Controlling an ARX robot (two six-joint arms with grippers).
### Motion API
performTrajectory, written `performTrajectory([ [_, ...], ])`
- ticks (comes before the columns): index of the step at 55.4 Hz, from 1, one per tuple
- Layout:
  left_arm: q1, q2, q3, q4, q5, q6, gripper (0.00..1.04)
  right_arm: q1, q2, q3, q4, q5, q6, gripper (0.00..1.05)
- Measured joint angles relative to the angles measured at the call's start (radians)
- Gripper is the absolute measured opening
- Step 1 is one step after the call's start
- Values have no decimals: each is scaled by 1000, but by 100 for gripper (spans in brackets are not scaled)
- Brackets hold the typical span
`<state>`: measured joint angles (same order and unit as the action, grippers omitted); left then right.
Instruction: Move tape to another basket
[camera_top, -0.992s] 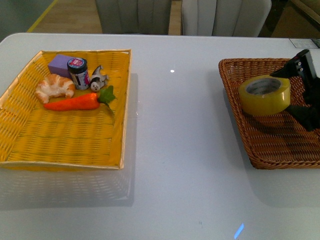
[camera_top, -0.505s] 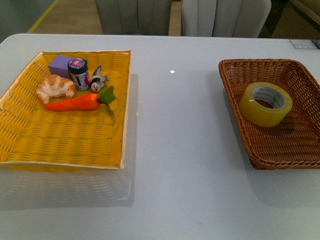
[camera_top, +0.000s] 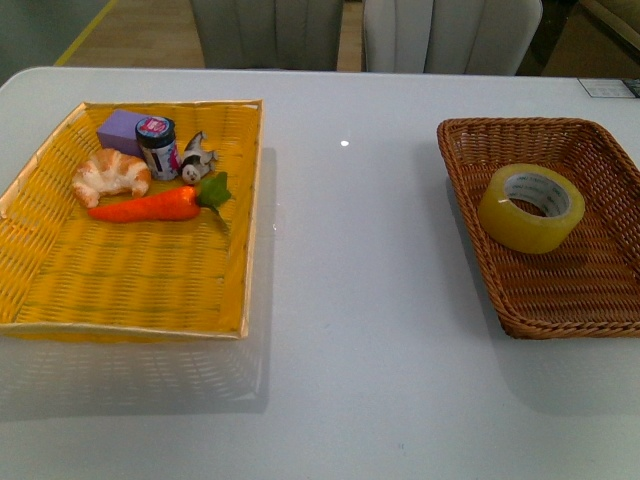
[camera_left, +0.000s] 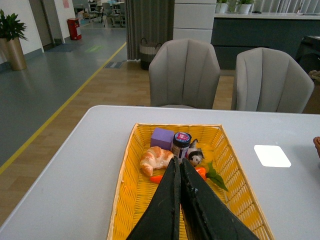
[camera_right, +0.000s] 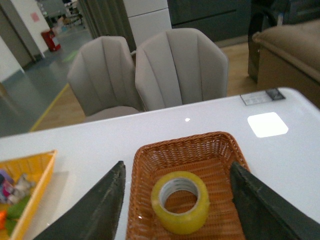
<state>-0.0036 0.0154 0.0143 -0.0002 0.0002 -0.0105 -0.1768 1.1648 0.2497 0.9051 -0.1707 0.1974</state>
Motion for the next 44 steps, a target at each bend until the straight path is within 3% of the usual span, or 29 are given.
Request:
performTrajectory([
  [11,0,0,0,0,0,0,2,50,-132,-94,-40,49,-161,25],
  [16,0,0,0,0,0,0,2,76,-224,-138,-88,74,-181,1],
  [21,0,0,0,0,0,0,2,129,-300,-175,-132,151,-188,2],
  [26,0,0,0,0,0,0,2,168,-322,-213,-103,159,-190,2],
  [44,0,0,0,0,0,0,2,173,-583,-227,-336,171,-192,2],
])
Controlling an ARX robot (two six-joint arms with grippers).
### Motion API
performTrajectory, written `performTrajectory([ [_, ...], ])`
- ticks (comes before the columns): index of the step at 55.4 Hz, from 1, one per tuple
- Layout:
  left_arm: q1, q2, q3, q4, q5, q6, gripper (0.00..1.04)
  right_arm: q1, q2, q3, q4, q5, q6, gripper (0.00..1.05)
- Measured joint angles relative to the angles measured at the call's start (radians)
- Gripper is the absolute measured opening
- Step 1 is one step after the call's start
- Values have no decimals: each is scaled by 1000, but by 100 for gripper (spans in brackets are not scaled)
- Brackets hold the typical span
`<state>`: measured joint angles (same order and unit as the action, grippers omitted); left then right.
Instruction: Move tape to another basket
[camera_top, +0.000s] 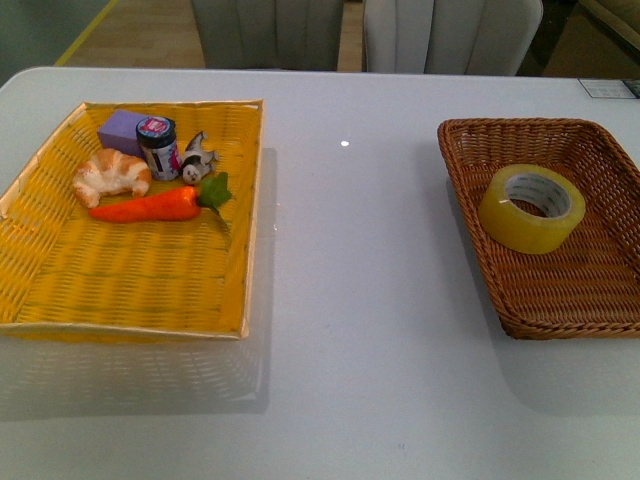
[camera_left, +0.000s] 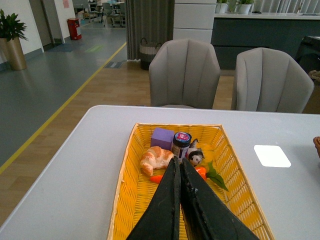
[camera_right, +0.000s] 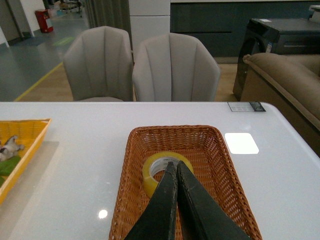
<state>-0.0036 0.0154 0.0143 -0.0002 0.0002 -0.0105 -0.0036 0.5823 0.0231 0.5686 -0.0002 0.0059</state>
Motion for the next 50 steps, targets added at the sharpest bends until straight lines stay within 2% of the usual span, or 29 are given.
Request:
performTrajectory([
  [18,0,0,0,0,0,0,2,0,-254,0,-239,0,0,2],
  [46,0,0,0,0,0,0,2,0,-405,0,-390,0,0,2],
  [50,0,0,0,0,0,0,2,1,-484,0,-499,-3,0,2],
])
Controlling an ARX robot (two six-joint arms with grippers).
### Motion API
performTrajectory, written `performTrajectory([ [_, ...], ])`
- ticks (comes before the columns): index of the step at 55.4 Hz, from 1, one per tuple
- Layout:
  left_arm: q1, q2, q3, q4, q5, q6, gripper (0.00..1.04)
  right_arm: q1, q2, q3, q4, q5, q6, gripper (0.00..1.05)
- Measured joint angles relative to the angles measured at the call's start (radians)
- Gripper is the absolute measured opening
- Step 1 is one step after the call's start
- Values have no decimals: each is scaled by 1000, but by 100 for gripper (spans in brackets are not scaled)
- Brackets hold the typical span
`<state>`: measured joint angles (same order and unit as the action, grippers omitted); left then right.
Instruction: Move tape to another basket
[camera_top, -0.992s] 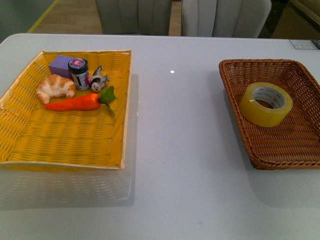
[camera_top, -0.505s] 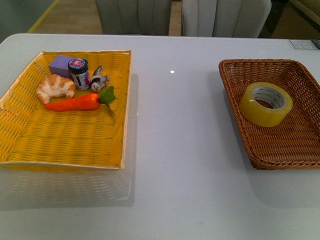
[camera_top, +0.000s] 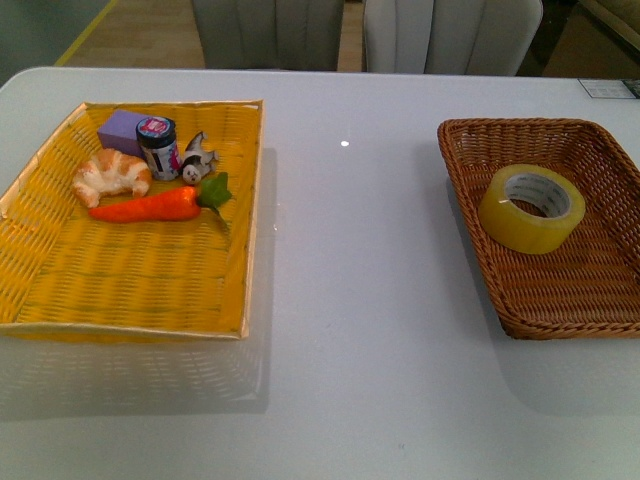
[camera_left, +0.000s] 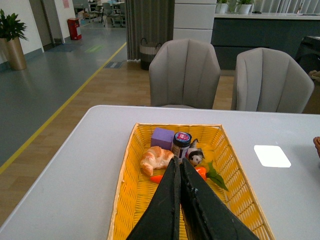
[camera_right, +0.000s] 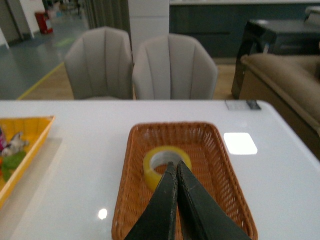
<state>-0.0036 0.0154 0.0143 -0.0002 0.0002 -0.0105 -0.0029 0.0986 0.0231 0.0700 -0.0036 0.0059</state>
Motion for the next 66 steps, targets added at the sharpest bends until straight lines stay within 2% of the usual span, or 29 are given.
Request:
performTrajectory([
  [3,0,0,0,0,0,0,2,0,-68,0,-60,4,0,2],
  [22,0,0,0,0,0,0,2,1,-92,0,-68,4,0,2],
  [23,0,0,0,0,0,0,2,1,-92,0,-68,4,-1,4],
  [28,0,0,0,0,0,-1,2,1,-92,0,-68,4,-1,28],
  [36,0,0,0,0,0,0,33,1,-92,0,-68,4,-1,60],
  [48,0,0,0,0,0,0,70,1,-92,0,-68,4,-1,96],
  [56,0,0,0,0,0,0,97,1,-92,0,-68,4,-1,96],
  [66,0,0,0,0,0,2,96,1,-92,0,-68,4,-1,96],
])
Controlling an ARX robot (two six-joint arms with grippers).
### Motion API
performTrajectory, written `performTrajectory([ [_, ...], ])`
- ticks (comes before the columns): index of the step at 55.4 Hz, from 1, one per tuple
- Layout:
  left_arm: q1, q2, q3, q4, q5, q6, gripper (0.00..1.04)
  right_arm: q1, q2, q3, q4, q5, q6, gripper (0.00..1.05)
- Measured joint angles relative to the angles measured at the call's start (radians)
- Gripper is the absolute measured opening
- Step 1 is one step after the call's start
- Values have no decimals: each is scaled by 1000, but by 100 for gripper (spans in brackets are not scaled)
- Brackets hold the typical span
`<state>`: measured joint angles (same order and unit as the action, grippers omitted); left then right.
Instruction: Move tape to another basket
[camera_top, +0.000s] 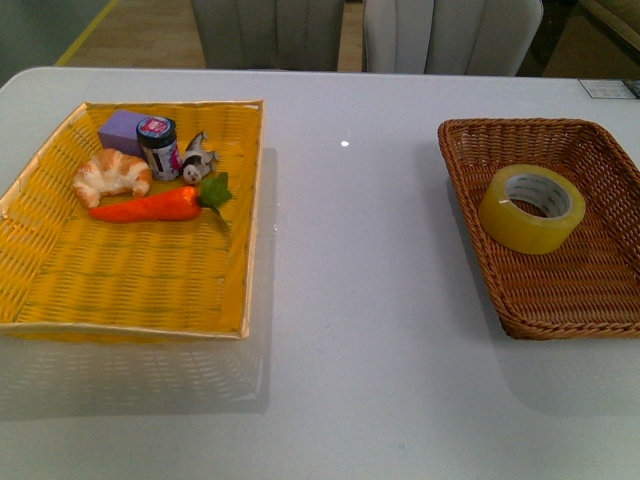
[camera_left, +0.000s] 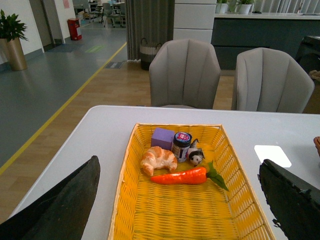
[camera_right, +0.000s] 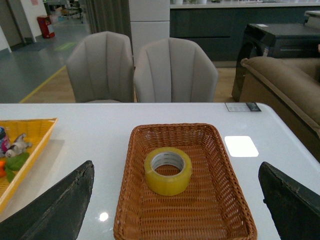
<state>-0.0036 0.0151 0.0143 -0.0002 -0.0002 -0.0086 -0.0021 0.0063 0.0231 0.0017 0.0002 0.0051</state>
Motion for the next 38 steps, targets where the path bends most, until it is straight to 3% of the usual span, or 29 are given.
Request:
performTrajectory([
  [38,0,0,0,0,0,0,96,0,0,0,0,0,0,96],
])
